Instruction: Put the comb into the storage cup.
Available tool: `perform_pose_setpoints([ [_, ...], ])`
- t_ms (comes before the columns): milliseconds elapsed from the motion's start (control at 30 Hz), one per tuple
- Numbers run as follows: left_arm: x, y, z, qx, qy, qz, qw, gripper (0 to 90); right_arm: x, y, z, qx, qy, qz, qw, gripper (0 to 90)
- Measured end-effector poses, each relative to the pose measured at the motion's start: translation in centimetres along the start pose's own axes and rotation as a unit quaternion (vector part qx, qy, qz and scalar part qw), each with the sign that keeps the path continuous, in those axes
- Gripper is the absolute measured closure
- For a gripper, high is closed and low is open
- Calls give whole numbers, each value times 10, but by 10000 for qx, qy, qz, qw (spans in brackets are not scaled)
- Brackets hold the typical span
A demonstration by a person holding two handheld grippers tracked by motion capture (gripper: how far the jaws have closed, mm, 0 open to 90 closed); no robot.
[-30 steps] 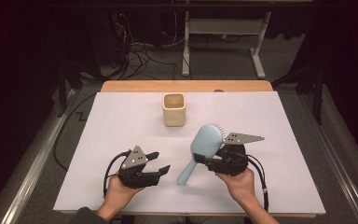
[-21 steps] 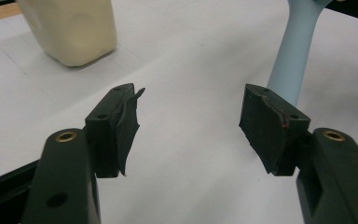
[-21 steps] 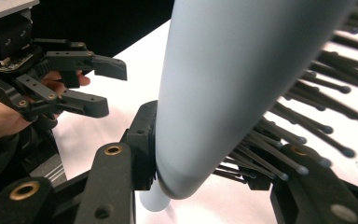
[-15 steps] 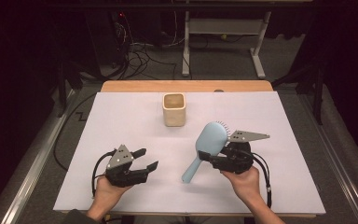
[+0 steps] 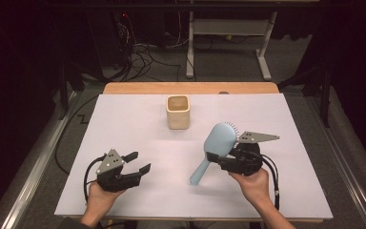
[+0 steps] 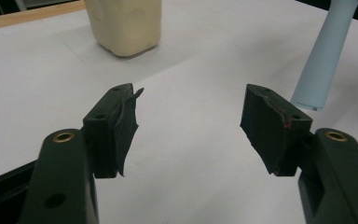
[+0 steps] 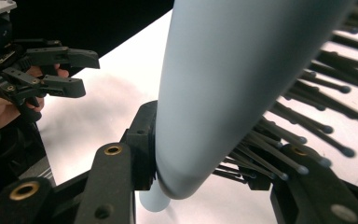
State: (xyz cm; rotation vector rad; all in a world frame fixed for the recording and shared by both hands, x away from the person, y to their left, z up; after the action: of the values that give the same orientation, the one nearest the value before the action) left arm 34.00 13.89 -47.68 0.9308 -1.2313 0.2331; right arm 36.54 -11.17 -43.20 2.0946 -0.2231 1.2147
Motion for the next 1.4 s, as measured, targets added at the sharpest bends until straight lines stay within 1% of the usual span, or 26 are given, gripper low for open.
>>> perform_pose_setpoints([
  [67, -4, 3, -5, 66, 64, 4, 10000, 362, 0, 1, 3, -38, -8, -11, 10000, 562],
  [133, -6, 5, -7, 118, 41, 5, 9999, 362, 1, 2, 4, -47, -26, -13, 10000, 562],
  [200, -7, 7, -9, 152, 60, 28, 9999, 362, 1, 2, 6, -70, -32, -19, 10000, 561],
  [367, -10, 10, -13, 200, 105, 47, 9997, 360, 3, 3, 8, -97, -35, -25, 9999, 561],
  [533, -16, 12, -18, 251, 177, 25, 9995, 357, 6, 5, 13, -172, -39, -38, 9998, 561],
  [800, -25, 14, -23, 270, 283, -32, 9992, 354, 12, 7, 20, -275, -33, -31, 9996, 561],
  [1133, -30, 15, -26, 308, 356, -11, 9989, 353, 19, 8, 28, -398, -45, -36, 9992, 560],
  [1267, -34, 16, -28, 284, 440, -9, 9986, 352, 22, 9, 31, -440, -28, -34, 9990, 559],
  [1400, -37, 15, -29, 290, 469, -19, 9985, 350, 24, 9, 33, -468, -25, -33, 9989, 560],
])
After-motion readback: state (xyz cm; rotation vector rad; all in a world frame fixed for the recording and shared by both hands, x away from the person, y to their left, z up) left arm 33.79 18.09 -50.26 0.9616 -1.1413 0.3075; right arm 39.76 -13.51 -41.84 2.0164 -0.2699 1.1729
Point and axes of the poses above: each handheld gripper's, and its own axes: y roughly backward along the jaws, x roughly out of its top, z roughly to its right, the point moved 10 cm from there along -y, roughly forward along the jaws, and after that the axes turned 3 degrees about -y, right-handed, at the moved point
